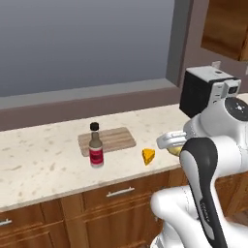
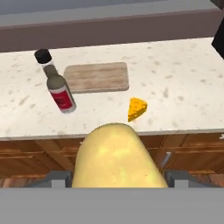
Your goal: Retrieve the reheated potato from the microwave, then place the potato, cheese, and condiment on the cutting board.
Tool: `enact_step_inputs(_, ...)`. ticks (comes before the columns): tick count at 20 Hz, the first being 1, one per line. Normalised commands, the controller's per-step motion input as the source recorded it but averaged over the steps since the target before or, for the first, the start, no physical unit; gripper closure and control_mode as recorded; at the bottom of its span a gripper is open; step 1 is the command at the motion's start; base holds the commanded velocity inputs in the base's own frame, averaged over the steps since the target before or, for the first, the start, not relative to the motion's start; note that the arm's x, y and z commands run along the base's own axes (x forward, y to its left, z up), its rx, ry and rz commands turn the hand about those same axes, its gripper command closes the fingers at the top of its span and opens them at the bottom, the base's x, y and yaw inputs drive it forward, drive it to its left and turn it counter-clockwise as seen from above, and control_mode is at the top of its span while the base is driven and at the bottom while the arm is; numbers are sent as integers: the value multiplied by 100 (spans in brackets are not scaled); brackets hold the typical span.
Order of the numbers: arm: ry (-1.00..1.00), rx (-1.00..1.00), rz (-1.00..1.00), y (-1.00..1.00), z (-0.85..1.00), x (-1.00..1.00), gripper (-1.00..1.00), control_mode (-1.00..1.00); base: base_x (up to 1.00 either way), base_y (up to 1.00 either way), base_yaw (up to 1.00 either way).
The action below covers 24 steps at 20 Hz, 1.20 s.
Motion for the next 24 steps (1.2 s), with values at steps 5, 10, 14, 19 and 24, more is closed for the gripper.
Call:
enact_step_inputs(5,0,0,0,0,0,0,100,100,72,-15,8)
enact_step_inputs(10,0,0,0,0,0,0,100,100,53,-10,12)
enact_step_inputs(14,0,0,0,0,0,0,100,100,36,-4,35)
enact_step_inputs(19,0,0,0,0,0,0,100,100,43,-6,32)
enact_step_inputs(24,0,0,0,0,0,0,100,100,32,0,3)
